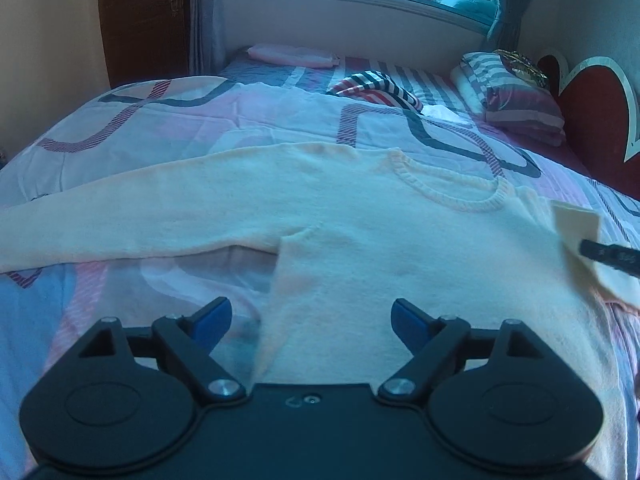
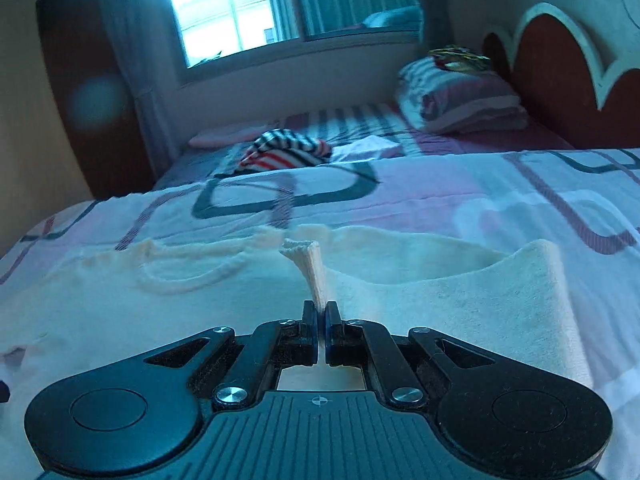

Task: Fold small clothes
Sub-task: 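Carry the gripped sleeve across the sweater body and release it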

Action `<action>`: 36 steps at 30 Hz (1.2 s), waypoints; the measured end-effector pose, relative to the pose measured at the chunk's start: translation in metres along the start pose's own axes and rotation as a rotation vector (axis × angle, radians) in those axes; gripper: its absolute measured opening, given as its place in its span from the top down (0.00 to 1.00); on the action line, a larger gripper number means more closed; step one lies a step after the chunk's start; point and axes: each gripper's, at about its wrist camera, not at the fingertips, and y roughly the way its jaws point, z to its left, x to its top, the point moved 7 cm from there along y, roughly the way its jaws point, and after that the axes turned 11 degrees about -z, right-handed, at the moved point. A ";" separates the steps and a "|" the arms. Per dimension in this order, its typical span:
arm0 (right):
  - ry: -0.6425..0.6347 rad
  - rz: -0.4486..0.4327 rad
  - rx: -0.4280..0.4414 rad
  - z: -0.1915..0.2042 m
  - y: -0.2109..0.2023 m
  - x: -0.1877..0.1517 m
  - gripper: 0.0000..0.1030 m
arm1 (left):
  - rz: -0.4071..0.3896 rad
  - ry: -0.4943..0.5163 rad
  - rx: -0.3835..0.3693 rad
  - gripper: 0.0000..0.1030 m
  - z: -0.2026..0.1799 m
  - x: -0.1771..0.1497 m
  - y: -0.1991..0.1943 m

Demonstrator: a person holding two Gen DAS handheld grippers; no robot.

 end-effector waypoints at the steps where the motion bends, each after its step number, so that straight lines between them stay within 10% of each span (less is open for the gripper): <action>1: -0.017 0.007 0.013 0.015 0.006 -0.004 0.98 | 0.000 -0.007 -0.003 0.16 0.005 0.001 0.001; 13: -0.089 0.088 0.162 0.137 0.054 -0.054 0.97 | 0.012 -0.048 -0.032 0.16 0.045 0.014 0.016; 17: -0.107 0.042 0.184 0.145 0.039 -0.056 0.52 | 0.014 -0.047 -0.065 0.16 0.038 0.017 0.027; 19: -0.080 0.026 0.169 0.132 0.029 -0.055 0.53 | 0.022 -0.041 -0.096 0.18 0.025 0.017 0.035; 23: -0.002 0.012 0.112 0.097 0.012 -0.052 0.88 | 0.040 -0.022 -0.192 0.25 -0.018 0.012 0.052; 32: 0.089 -0.044 -0.063 0.016 -0.030 -0.033 0.88 | 0.092 -0.073 -0.312 0.51 -0.083 0.009 0.098; 36: 0.150 -0.061 -0.161 -0.017 -0.045 -0.032 0.88 | 0.099 -0.082 -0.328 0.97 -0.091 0.012 0.112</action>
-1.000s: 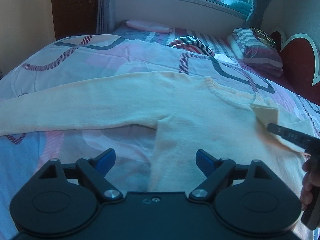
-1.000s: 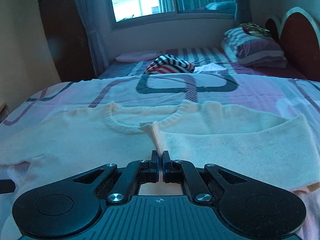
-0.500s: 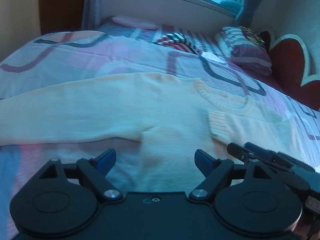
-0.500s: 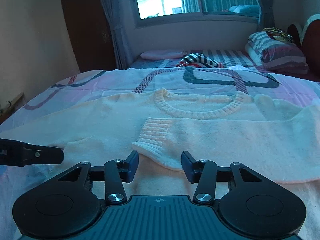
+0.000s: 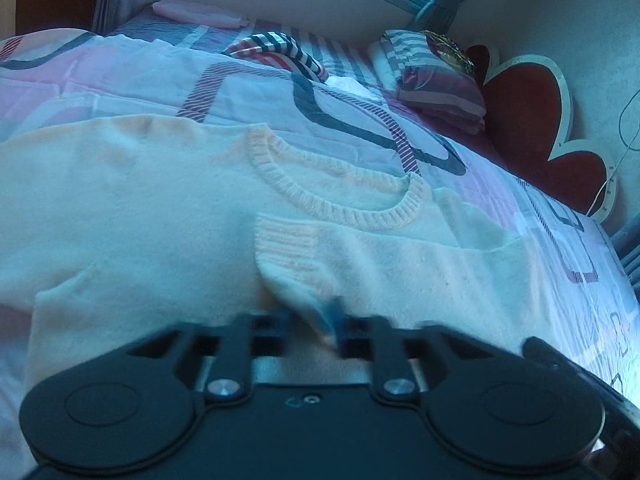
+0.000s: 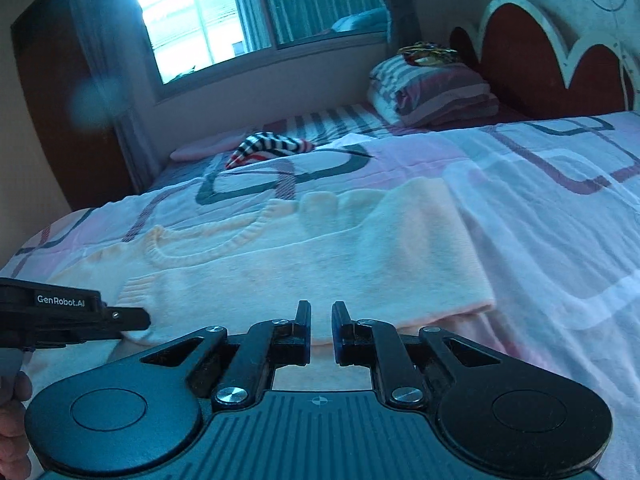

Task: Fold small clothes
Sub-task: 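Carry the gripped sleeve across the sweater body and release it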

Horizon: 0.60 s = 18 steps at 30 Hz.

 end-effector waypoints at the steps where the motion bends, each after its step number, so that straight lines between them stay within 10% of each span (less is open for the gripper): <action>1: 0.022 -0.003 -0.021 -0.008 -0.002 0.001 0.88 | -0.024 -0.022 -0.001 0.97 0.003 0.003 -0.002; 18: 0.161 -0.020 -0.120 -0.052 -0.002 0.014 0.89 | -0.125 0.039 0.110 0.97 0.071 0.027 -0.046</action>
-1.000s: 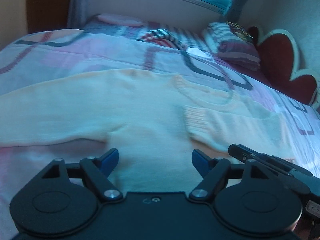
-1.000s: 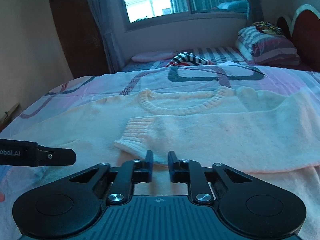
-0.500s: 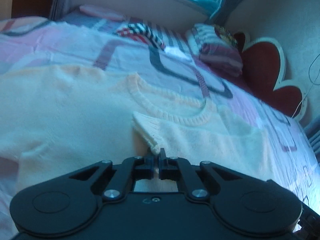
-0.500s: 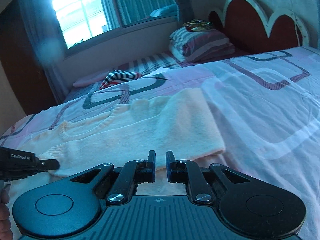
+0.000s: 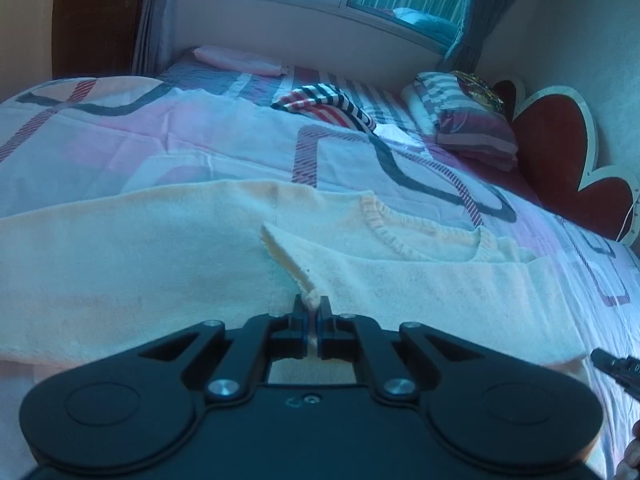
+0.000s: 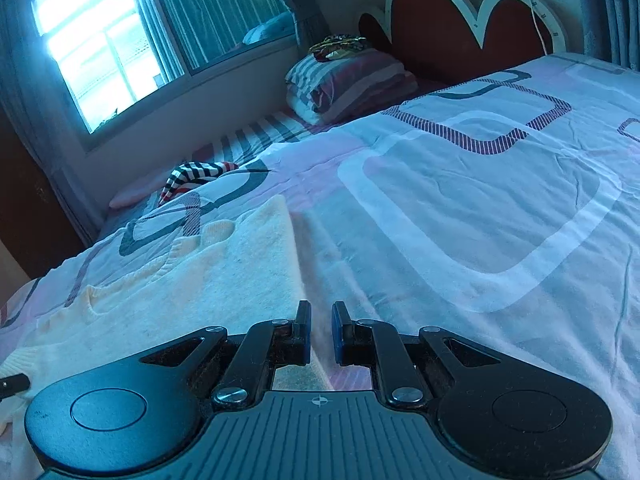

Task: Fold small clothes
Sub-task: 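Carry the gripped sleeve across the sweater body and release it, then move the left tool to the other sleeve cuff and grasp it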

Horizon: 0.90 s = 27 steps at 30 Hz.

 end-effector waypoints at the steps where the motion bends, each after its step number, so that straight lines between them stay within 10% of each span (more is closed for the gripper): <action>1: -0.017 -0.003 0.014 0.004 0.000 0.002 0.89 | 0.005 0.002 0.002 0.97 0.000 -0.002 0.002; 6: -0.154 0.028 0.095 0.036 0.013 -0.005 0.89 | 0.019 0.008 0.019 0.97 0.001 -0.011 0.006; 8: -0.201 0.083 0.003 0.026 0.027 -0.014 0.89 | 0.020 0.015 0.037 0.88 0.004 -0.011 0.008; 12: -0.172 0.050 -0.054 0.009 0.026 0.002 0.89 | -0.087 0.094 0.159 0.43 0.015 0.001 -0.008; 22: -0.306 0.102 0.314 0.119 0.065 -0.022 0.88 | -0.055 0.250 0.033 0.43 -0.050 -0.008 0.026; 27: -0.270 0.083 0.210 0.089 0.099 -0.005 0.88 | -0.050 0.241 0.046 0.41 -0.035 -0.007 0.039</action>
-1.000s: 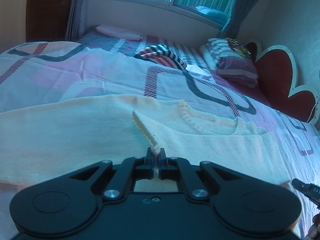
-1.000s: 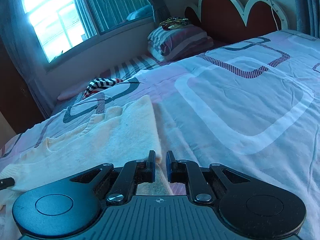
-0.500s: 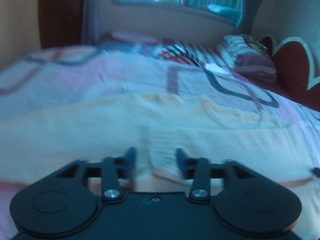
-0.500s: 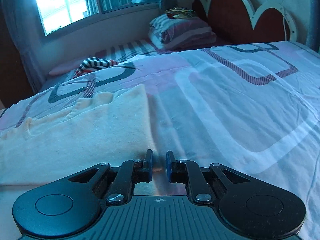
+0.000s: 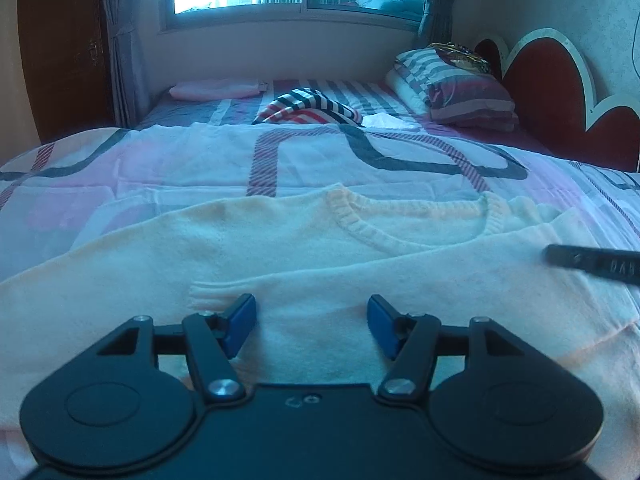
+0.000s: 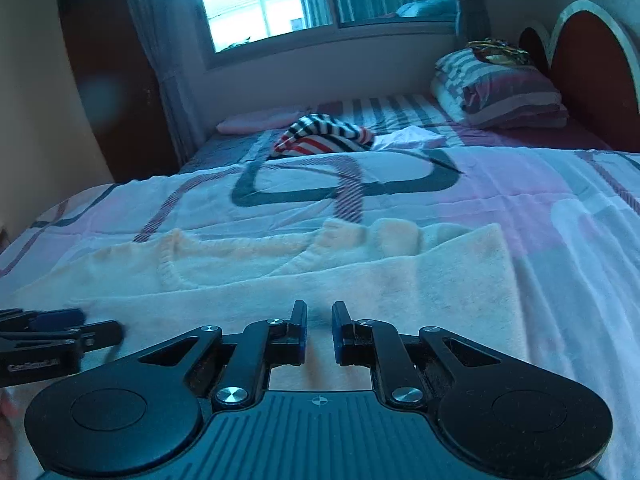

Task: Fold small clothes
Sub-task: 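Move the left tool to the other sleeve cuff and grasp it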

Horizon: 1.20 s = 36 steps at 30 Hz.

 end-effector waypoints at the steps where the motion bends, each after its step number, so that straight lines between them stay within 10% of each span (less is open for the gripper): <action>1: 0.060 0.000 -0.067 -0.027 0.007 0.005 0.88 | -0.001 0.002 0.006 0.41 0.005 0.000 0.001; 8: 0.127 0.042 -0.168 -0.090 0.036 0.030 1.00 | 0.007 0.026 0.010 0.37 0.004 0.005 0.007; 19: 0.048 0.036 -0.065 -0.052 -0.035 0.004 1.00 | -0.037 0.016 -0.006 0.38 -0.019 0.006 -0.018; 36: 0.015 0.060 -0.131 -0.047 -0.087 -0.019 1.00 | 0.020 -0.022 0.048 0.33 -0.003 -0.017 -0.039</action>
